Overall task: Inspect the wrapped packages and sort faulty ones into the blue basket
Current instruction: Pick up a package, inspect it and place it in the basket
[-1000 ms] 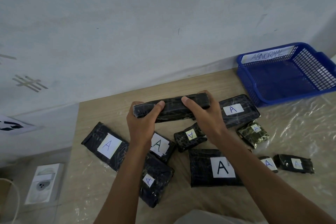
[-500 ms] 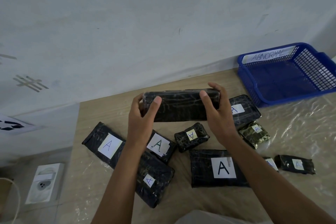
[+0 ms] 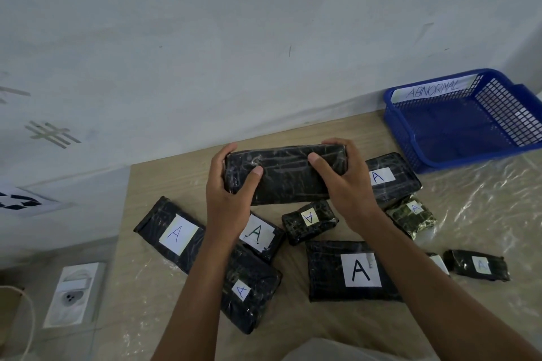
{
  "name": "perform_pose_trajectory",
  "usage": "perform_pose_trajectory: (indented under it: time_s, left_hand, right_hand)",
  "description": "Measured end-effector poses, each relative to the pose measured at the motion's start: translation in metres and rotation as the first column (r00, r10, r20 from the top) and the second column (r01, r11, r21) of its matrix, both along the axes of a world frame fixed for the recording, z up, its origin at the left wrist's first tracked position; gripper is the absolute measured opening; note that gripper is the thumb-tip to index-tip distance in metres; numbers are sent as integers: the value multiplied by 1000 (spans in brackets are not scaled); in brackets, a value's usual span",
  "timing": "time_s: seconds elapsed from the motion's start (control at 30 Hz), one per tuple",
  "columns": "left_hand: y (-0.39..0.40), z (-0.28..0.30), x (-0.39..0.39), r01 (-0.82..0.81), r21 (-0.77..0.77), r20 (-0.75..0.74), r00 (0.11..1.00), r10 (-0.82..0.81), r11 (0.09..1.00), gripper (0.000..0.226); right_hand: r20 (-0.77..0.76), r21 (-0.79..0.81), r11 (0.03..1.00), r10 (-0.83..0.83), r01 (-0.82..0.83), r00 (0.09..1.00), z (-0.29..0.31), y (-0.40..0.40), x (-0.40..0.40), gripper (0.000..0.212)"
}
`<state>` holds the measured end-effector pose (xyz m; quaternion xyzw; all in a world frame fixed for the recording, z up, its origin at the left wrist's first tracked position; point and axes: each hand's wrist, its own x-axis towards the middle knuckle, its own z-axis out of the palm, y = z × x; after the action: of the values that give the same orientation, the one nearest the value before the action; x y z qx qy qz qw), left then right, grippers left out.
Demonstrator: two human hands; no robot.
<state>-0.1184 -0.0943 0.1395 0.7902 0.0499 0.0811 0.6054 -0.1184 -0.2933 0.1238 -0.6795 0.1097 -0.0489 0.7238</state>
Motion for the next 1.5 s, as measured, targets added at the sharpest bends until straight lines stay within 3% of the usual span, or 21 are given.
perform_pose_trajectory:
  time_s: [0.17,0.3,0.5,0.7,0.87,1.0,1.07,1.17,1.23,1.33,1.43,1.5]
  left_hand:
    - [5,-4,7,-94,-118,-53,995,88,989,41]
    - [7,3,5,-25,-115,-80,997,16,993,42]
    - [12,10,1,139,-109,-115,982,-151,984,69]
    - [13,6,10,47,-264,-175,980,-96,963,68]
    - [14,-2,9,88,-252,-190,972,-139,964,70]
    - [18,-1,3,228,-278,-164,946,-280,933,102]
    - [14,4,0,242,-205,-91,960,-265,948,94]
    - [9,5,0,153,-149,-3,988,-155,977,67]
    - [10,3,2,82,-173,7,997,-82,982,55]
    - [8,0,6,1,-226,-37,999,-9,974,51]
    - [2,-6,7,-35,-282,-108,994,4,959,50]
    - [-2,-4,5,-54,-252,-112,993,26,966,52]
  right_hand:
    - [-35,34,985,168,-167,985,-1,-4,-4,64]
    - [-20,51,988,146,-144,989,-4,-2,-6,55]
    - [-43,97,990,103,-99,994,-2,-3,-3,45]
    - [-81,163,963,232,-217,969,-9,-6,-7,75]
    - [-96,163,979,136,-119,986,-8,-5,-5,61]
    - [-233,343,939,94,-9,968,-2,-9,1,43]
    - [-263,388,921,138,-27,955,0,-10,1,42]
    - [-240,451,888,214,-86,947,4,-10,-1,56]
    - [-183,393,906,243,-156,953,5,-10,-2,59]
    - [-68,121,964,246,-237,967,3,-6,-9,58]
    - [153,13,994,108,-111,982,4,5,-15,38]
    - [221,9,999,29,-32,975,4,8,-14,22]
